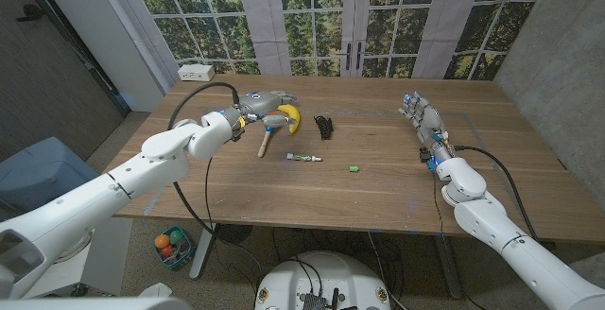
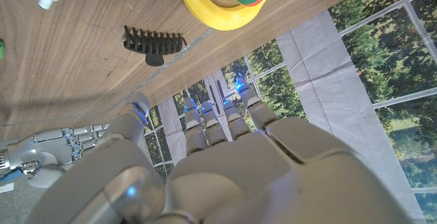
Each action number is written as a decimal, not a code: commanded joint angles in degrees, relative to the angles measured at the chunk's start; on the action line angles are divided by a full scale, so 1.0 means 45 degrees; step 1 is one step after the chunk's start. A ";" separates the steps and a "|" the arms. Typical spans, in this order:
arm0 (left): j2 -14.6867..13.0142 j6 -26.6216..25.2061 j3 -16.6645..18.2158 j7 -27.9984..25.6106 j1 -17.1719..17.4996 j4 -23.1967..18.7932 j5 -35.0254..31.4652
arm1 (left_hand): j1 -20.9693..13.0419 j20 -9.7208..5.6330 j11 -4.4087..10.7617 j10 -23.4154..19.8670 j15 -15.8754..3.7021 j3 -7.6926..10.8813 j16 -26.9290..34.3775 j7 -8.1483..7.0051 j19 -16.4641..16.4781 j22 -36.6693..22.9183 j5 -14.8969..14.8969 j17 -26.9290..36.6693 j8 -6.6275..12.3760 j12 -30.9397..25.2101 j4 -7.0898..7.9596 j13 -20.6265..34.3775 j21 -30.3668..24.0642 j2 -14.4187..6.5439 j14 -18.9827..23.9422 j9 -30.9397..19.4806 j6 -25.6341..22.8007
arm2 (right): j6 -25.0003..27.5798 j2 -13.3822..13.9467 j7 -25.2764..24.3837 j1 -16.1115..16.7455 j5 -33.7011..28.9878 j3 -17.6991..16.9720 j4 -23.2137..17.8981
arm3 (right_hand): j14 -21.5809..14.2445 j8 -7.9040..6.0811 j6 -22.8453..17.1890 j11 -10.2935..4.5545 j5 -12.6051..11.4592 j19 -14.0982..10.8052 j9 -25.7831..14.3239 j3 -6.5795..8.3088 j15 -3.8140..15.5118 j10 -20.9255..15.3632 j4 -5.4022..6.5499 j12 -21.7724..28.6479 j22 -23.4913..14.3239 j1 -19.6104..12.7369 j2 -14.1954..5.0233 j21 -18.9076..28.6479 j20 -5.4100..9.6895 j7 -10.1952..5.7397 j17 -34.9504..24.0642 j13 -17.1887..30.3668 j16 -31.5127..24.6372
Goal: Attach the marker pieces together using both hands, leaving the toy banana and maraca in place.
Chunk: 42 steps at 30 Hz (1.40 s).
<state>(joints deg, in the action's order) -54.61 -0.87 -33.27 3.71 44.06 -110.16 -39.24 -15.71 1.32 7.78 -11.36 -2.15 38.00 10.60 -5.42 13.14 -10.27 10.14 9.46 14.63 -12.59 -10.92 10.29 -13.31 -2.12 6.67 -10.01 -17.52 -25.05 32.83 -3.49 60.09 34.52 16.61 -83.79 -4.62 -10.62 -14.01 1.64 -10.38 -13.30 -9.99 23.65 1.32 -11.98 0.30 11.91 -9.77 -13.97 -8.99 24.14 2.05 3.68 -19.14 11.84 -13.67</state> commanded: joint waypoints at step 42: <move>0.0161 0.0340 -0.0418 0.0710 0.0314 -0.0437 -0.3622 | -0.4688 -0.0392 0.0667 -0.6739 -0.1867 -0.1714 0.0531 0.0926 0.1464 -0.0091 -0.0068 0.0159 0.1389 -0.0888 0.0229 0.0180 0.0036 0.2420 0.4804 -0.0129 -0.4622 | -0.0188 0.0020 -0.0095 0.0568 0.0109 -0.0211 -0.0304 | -0.0119 -0.0102 -0.0193 -0.0030 0.0020 -0.0288 -0.0076 -0.0112 -0.0043 -0.0179 0.0070 0.0021 -0.0016 0.0300 0.0067 -0.0247 -0.0037 -0.0012 -0.0050 0.0027 -0.0136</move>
<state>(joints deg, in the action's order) -55.05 0.56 -35.07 7.53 44.76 -113.13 -55.77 -35.82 -0.04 10.68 -39.13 -2.60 31.16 12.42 -2.44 18.60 -10.55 9.74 10.01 20.37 -16.20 -10.01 11.18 -12.88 8.91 26.14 -10.65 -35.82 -25.81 32.92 -4.00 62.33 34.79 15.82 -85.17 -4.61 -10.62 -14.64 1.23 -10.39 -14.11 -9.98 23.40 1.33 -12.38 0.56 11.91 -9.75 -12.76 -9.00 23.28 2.04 3.67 -19.29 11.84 -14.13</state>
